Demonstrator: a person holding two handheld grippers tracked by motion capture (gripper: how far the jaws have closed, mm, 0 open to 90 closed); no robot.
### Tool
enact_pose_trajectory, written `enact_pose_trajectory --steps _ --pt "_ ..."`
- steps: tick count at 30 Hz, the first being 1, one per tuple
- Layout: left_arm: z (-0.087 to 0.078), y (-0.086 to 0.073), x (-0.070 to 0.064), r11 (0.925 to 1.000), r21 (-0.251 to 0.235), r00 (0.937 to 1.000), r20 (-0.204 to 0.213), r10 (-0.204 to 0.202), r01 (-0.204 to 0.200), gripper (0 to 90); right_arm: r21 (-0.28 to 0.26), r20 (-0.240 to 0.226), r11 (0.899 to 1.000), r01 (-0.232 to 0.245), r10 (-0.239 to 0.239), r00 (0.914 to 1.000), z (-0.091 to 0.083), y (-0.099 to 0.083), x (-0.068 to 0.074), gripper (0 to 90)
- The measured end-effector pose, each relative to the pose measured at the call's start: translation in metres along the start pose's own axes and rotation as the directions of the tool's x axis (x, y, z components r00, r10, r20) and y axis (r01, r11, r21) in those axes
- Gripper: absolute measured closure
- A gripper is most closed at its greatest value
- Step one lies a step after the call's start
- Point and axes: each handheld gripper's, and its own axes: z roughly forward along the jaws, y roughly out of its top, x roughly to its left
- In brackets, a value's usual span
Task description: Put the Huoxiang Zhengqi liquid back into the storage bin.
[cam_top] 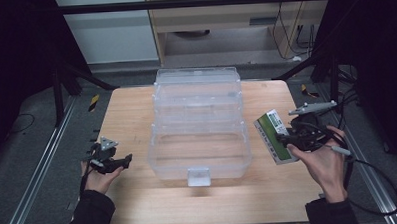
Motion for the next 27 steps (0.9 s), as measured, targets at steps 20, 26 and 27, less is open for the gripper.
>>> enact_pose_trajectory --steps 20,26,27 --pt "0.001 -0.001 0.0 1.0 0.004 1.0 -0.001 0.003 -0.003 32.4 -0.051 -0.132 0.988 0.148 -0.153 0.9793 -0.008 0.03 0.018 64.4" --pt "0.001 -0.001 0.001 1.0 0.005 1.0 -0.001 0.003 -0.003 32.4 -0.068 -0.206 0.977 0.202 -0.211 0.9555 -0.003 0.04 0.027 64.4" --pt "0.001 -0.001 0.001 1.0 0.005 1.0 -0.001 0.003 -0.003 32.3 -0.076 -0.21 0.974 0.214 -0.226 0.9512 -0.001 0.042 0.029 64.4"
